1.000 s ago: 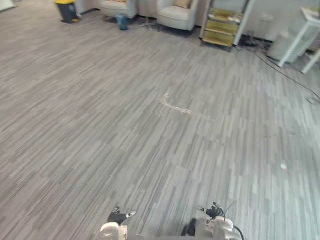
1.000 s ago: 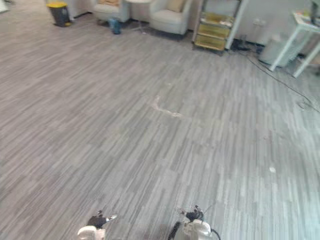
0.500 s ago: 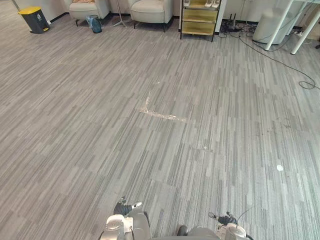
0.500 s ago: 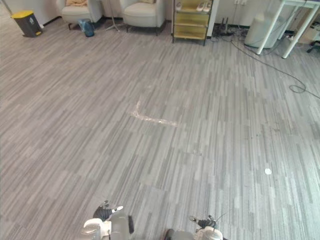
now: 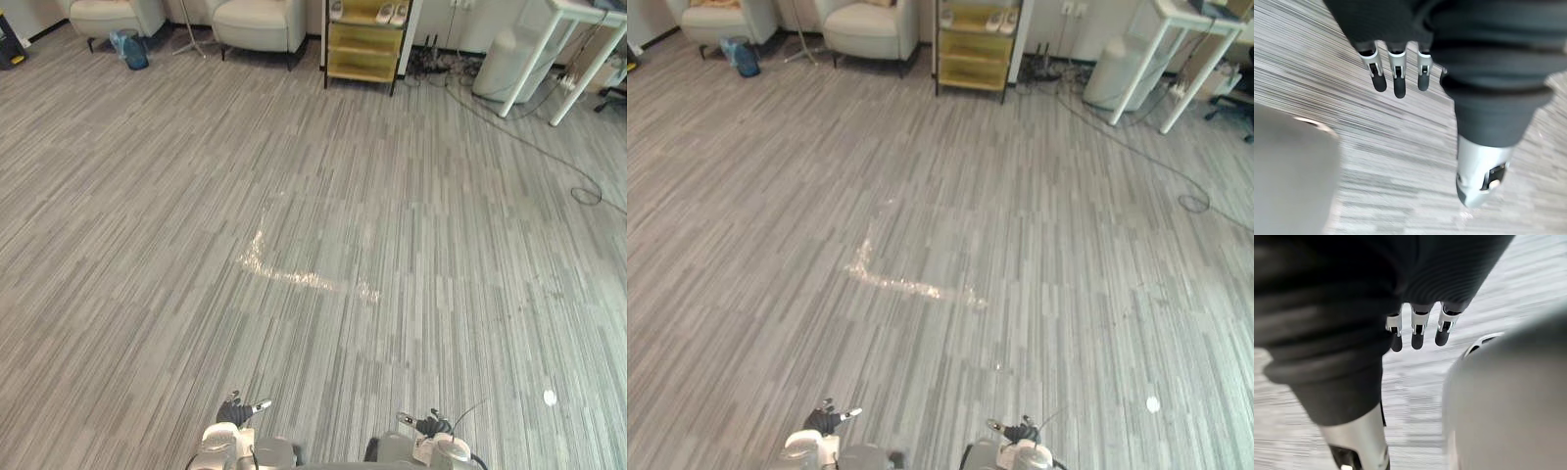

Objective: Pick up cushions and gather them together orderly.

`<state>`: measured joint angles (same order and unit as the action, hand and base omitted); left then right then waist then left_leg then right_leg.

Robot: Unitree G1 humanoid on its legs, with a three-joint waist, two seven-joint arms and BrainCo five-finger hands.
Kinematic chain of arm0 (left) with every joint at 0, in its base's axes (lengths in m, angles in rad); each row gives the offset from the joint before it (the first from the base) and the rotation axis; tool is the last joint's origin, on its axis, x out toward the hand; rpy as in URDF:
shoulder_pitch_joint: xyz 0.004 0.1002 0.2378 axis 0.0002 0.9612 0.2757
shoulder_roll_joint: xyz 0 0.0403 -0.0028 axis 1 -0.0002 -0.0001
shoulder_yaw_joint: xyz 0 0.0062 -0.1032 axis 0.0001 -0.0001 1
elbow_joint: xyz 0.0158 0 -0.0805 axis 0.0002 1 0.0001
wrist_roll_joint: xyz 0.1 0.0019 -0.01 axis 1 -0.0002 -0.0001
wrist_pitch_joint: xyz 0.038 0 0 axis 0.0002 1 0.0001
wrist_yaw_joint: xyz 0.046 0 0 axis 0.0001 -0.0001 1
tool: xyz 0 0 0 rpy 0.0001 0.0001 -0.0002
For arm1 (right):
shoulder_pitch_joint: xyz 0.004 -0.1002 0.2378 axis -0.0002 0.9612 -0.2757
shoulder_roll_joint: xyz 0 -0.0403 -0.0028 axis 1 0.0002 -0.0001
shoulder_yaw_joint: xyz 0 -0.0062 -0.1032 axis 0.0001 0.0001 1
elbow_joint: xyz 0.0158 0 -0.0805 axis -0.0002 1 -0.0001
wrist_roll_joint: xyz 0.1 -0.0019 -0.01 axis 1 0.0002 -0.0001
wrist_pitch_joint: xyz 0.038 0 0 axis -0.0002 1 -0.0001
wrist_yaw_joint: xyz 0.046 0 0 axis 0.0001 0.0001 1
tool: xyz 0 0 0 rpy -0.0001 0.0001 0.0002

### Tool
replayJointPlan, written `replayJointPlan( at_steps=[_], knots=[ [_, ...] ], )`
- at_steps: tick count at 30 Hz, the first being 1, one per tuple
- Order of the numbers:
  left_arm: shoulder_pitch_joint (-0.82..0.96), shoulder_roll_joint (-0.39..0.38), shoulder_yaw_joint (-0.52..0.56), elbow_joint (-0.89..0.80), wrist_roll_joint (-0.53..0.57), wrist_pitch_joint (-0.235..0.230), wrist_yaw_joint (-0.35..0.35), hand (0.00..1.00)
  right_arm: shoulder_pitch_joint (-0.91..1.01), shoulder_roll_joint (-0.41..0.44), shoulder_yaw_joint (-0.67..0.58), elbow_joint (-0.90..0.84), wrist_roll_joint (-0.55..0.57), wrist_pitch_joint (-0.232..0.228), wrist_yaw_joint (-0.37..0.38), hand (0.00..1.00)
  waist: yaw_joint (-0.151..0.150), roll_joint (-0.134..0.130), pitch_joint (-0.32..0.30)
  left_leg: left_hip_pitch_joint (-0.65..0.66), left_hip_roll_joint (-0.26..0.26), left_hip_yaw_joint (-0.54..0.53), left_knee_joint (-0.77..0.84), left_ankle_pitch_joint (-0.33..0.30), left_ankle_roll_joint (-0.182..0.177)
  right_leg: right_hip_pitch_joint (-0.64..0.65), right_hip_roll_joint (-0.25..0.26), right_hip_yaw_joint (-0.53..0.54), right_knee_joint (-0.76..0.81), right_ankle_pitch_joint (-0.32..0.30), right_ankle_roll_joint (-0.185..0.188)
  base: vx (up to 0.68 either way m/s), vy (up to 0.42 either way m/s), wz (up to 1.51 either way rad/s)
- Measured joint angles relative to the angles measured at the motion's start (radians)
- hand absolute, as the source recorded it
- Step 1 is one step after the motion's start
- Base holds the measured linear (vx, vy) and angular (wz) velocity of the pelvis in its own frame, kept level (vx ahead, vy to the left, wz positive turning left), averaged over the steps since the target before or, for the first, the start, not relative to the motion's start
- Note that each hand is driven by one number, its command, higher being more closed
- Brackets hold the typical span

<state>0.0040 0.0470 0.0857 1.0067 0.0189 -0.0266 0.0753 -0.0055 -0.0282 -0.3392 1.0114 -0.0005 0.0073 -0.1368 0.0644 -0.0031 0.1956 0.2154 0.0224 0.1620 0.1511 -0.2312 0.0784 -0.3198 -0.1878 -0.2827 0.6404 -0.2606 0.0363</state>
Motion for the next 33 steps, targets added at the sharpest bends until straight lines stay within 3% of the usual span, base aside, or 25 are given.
replayJointPlan(
  at_steps=[2,3,4,6,7,8,9,11,12,13,14,16,18,19,20,22,23,24,25,26,27,28,30,31,33],
  knots=[
    [0.006,0.011,-0.017,0.008,0.001,0.000,-0.002,0.00,0.000,-0.010,0.002,-0.004,-0.001,0.000,0.002,0.00,-0.028,-0.008,-0.002,0.044,0.017,-0.034,-0.018,-0.027,-0.044,-0.024,0.046,0.090,-0.316,0.151,0.021,0.59,-0.274,0.68],
    [0.008,0.015,-0.025,0.007,0.008,-0.003,-0.002,0.00,0.015,-0.017,-0.003,0.010,0.000,0.000,0.003,0.00,-0.030,-0.021,-0.010,0.090,0.021,-0.066,-0.020,-0.070,-0.088,-0.034,0.062,0.163,-0.380,0.285,0.025,0.65,-0.338,0.59],
    [0.008,-0.001,-0.020,0.027,0.011,-0.003,0.000,0.00,0.013,-0.038,-0.012,0.030,0.000,0.001,0.004,0.00,-0.036,0.004,-0.014,0.123,0.057,-0.096,-0.002,-0.089,-0.097,-0.045,0.090,0.179,-0.278,0.298,-0.015,0.66,-0.344,0.41],
    [0.019,-0.039,0.008,0.031,0.020,-0.004,-0.001,0.00,0.027,-0.060,-0.036,0.030,0.000,0.007,0.003,0.00,-0.035,0.061,-0.045,0.055,0.112,-0.130,0.176,-0.078,-0.112,-0.046,0.115,0.130,-0.196,0.198,-0.042,0.61,-0.313,0.24],
    [0.019,-0.055,0.032,0.024,0.021,-0.004,-0.001,0.00,0.029,-0.060,-0.052,0.025,0.001,0.008,0.000,0.00,-0.040,0.082,-0.051,-0.013,0.139,-0.143,0.329,-0.038,-0.141,-0.028,0.130,0.112,-0.183,0.156,-0.053,0.71,-0.354,0.22],
    [0.018,-0.061,0.059,0.022,0.022,-0.003,-0.002,0.00,0.028,-0.062,-0.052,0.022,0.001,0.008,-0.001,0.00,-0.040,0.090,-0.045,-0.070,0.154,-0.143,0.464,0.025,-0.142,-0.003,0.141,0.107,-0.183,0.132,-0.062,0.59,-0.289,0.16],
    [0.014,-0.071,0.086,0.016,0.022,-0.003,0.001,0.00,0.027,-0.063,-0.047,0.016,0.007,0.005,-0.007,0.00,-0.038,0.094,-0.025,-0.166,0.194,-0.140,0.682,0.165,-0.147,0.067,0.161,0.100,-0.210,0.102,-0.076,0.57,-0.237,0.09],
    [0.015,-0.071,0.084,-0.020,0.026,-0.004,-0.003,0.00,0.029,-0.050,-0.040,-0.001,0.026,0.006,-0.019,0.00,-0.020,0.100,-0.016,-0.294,0.250,-0.083,0.929,0.071,-0.144,0.188,0.191,0.094,-0.270,0.075,-0.098,0.58,-0.169,0.02],
    [0.014,-0.059,0.070,-0.042,0.027,-0.006,-0.002,0.00,0.031,-0.033,-0.017,-0.001,0.043,0.007,-0.021,0.00,-0.010,0.083,-0.006,-0.366,0.237,-0.053,0.947,0.016,-0.140,0.270,0.189,0.090,-0.322,0.065,-0.096,0.41,-0.102,0.06],
    [0.015,-0.056,0.062,-0.048,0.027,-0.007,-0.002,0.00,0.031,-0.025,-0.007,-0.001,0.045,0.008,-0.022,0.00,-0.007,0.075,-0.007,-0.396,0.227,-0.042,0.926,-0.003,-0.134,0.299,0.187,0.087,-0.349,0.064,-0.095,0.44,-0.109,0.10],
    [0.016,-0.053,0.052,-0.069,0.027,-0.009,-0.002,0.00,0.023,-0.010,-0.002,-0.003,0.047,0.010,-0.022,0.00,0.003,0.067,-0.006,-0.470,0.205,-0.001,0.816,-0.041,-0.111,0.362,0.187,0.089,-0.409,0.063,-0.092,0.44,-0.058,-0.01],
    [0.017,-0.055,0.051,-0.084,0.026,-0.011,-0.002,0.00,0.004,-0.009,-0.002,-0.004,0.050,0.011,-0.023,0.00,0.017,0.068,-0.005,-0.532,0.149,0.023,0.555,-0.039,-0.103,0.426,0.179,0.100,-0.465,0.054,-0.078,0.50,-0.001,-0.16],
    [0.019,-0.055,0.054,-0.084,0.025,-0.013,0.000,0.00,-0.002,-0.011,0.001,-0.002,0.048,0.010,-0.029,0.00,0.052,0.065,-0.003,-0.528,0.080,0.018,0.165,0.113,-0.122,0.488,0.156,0.138,-0.506,0.006,-0.049,0.45,0.118,-0.45],
    [0.023,-0.055,0.060,-0.084,0.017,-0.014,0.000,0.00,0.000,-0.011,0.009,-0.001,0.047,0.011,-0.031,0.00,0.061,0.060,-0.006,-0.524,0.074,0.021,0.146,0.166,-0.121,0.501,0.151,0.152,-0.512,-0.003,-0.039,0.53,0.169,-0.49],
    [0.026,-0.047,0.077,-0.083,0.015,-0.014,0.001,0.00,-0.004,0.001,0.026,0.004,0.044,0.011,-0.033,0.00,0.066,0.032,-0.014,-0.515,0.050,0.043,0.148,0.232,-0.087,0.526,0.125,0.169,-0.532,-0.013,-0.019,0.50,0.147,-0.26],
    [0.010,-0.034,0.083,-0.086,0.015,-0.013,0.000,0.00,-0.016,0.027,0.028,0.021,0.041,0.012,-0.030,0.00,0.063,0.001,-0.014,-0.546,0.038,0.052,0.254,0.149,-0.037,0.542,0.100,0.185,-0.533,0.018,0.009,0.70,0.165,-0.11],
    [0.009,-0.029,0.084,-0.086,0.016,-0.012,-0.001,0.00,-0.015,0.034,0.028,0.025,0.041,0.012,-0.029,0.00,0.065,-0.004,-0.016,-0.545,0.038,0.053,0.282,0.121,-0.036,0.541,0.097,0.193,-0.503,0.020,0.013,0.70,0.171,0.02],
    [0.009,-0.023,0.079,-0.081,0.016,-0.011,-0.002,0.00,-0.010,0.041,0.028,0.028,0.040,0.013,-0.028,0.00,0.064,-0.010,-0.020,-0.527,0.038,0.054,0.306,0.069,-0.036,0.505,0.092,0.205,-0.374,0.017,0.019,0.52,0.149,0.06],
    [0.003,-0.017,0.067,-0.071,0.016,-0.010,-0.002,0.00,-0.007,0.046,0.028,0.027,0.038,0.010,-0.026,0.00,0.061,-0.019,-0.022,-0.487,0.030,0.054,0.297,0.031,-0.037,0.417,0.079,0.209,-0.148,0.037,0.066,0.52,0.144,0.05],
    [0.002,-0.016,0.065,-0.069,0.016,-0.009,-0.002,0.00,-0.007,0.046,0.028,0.027,0.038,0.010,-0.026,0.00,0.059,-0.020,-0.021,-0.480,0.029,0.053,0.294,0.026,-0.036,0.403,0.076,0.209,-0.117,0.046,0.080,0.51,0.126,0.02],
    [-0.007,0.007,0.031,-0.040,0.016,0.001,-0.003,0.00,-0.004,0.053,0.027,0.020,0.040,0.011,-0.018,0.00,0.048,-0.033,-0.016,-0.381,0.001,0.049,0.247,0.001,-0.038,0.256,0.026,0.208,0.219,0.081,0.154,0.51,0.092,0.08],
    [-0.008,0.011,0.013,-0.032,0.016,0.009,-0.002,0.00,-0.001,0.048,0.028,0.002,0.038,0.005,-0.017,0.00,0.035,-0.032,-0.016,-0.303,-0.009,0.045,0.207,-0.008,-0.042,0.195,0.000,0.177,0.334,0.061,0.120,0.51,0.074,0.13],
    [-0.010,0.004,0.002,-0.033,0.016,0.011,-0.001,0.00,0.012,0.045,0.028,-0.024,0.038,-0.004,-0.016,0.00,0.019,-0.021,-0.011,-0.188,-0.018,0.029,0.134,-0.011,-0.041,0.113,-0.025,0.101,0.353,0.027,0.074,0.50,0.022,0.36],
    [-0.012,-0.002,0.003,-0.031,0.015,0.012,-0.001,0.00,0.008,0.042,0.026,-0.034,0.037,-0.003,-0.016,0.00,0.012,-0.019,-0.009,-0.131,-0.013,0.016,0.095,-0.011,-0.041,0.086,-0.026,0.046,0.273,0.004,0.043,0.58,-0.039,0.50],
    [-0.013,-0.018,0.003,-0.033,0.015,0.010,-0.001,0.00,0.008,0.039,0.023,-0.039,0.037,-0.003,-0.015,0.00,-0.001,-0.017,-0.009,-0.063,0.000,0.015,0.057,-0.019,-0.055,0.038,-0.020,-0.016,0.094,0.008,0.027,0.51,-0.099,0.50]
  ],
)
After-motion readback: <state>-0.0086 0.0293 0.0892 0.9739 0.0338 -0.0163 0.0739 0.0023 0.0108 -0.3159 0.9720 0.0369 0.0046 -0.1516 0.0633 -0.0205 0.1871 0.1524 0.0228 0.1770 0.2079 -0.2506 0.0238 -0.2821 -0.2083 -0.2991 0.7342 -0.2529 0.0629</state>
